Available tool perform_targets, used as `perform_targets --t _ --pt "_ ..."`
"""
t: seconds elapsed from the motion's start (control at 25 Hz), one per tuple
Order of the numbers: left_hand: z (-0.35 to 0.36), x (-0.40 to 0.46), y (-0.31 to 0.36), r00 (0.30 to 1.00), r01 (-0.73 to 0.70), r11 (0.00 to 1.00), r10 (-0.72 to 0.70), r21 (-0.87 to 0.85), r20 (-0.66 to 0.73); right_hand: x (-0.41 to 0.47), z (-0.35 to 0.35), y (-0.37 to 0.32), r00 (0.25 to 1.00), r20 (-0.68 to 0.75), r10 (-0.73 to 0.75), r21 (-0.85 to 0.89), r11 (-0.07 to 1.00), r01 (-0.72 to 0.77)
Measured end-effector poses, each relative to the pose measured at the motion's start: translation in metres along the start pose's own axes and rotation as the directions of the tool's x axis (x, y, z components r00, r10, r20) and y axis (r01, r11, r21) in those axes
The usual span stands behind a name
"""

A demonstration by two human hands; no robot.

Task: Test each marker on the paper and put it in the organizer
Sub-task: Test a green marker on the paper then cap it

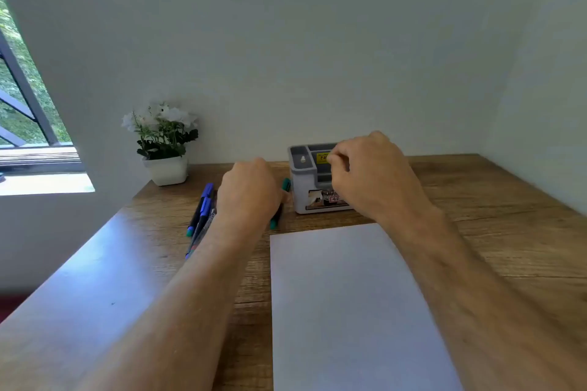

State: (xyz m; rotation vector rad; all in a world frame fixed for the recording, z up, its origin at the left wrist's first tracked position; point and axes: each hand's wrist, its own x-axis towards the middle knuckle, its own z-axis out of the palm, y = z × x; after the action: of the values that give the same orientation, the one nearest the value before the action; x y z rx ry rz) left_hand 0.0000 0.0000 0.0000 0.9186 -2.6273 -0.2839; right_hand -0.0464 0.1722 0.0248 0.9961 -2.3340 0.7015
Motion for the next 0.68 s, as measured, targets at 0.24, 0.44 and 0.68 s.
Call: perform_targets --t 0.24,0.44,0.68 --pt "0.014 -0.002 0.003 0.999 -0.040 0.989 0.037 0.142 0.028 -0.006 0.000 0.006 0.999 -0.040 -0.003 -0.034 0.999 0.001" --pt "0.016 0.001 0.002 0.999 -0.046 0.985 0.041 0.165 0.030 -0.004 0.002 0.010 0.997 -0.071 0.002 -0.029 1.000 -0.004" --pt "0.006 -0.004 0.000 0.998 -0.010 1.000 0.010 -0.002 -0.068 -0.006 0.003 0.009 0.997 -0.076 0.000 0.005 1.000 0.001"
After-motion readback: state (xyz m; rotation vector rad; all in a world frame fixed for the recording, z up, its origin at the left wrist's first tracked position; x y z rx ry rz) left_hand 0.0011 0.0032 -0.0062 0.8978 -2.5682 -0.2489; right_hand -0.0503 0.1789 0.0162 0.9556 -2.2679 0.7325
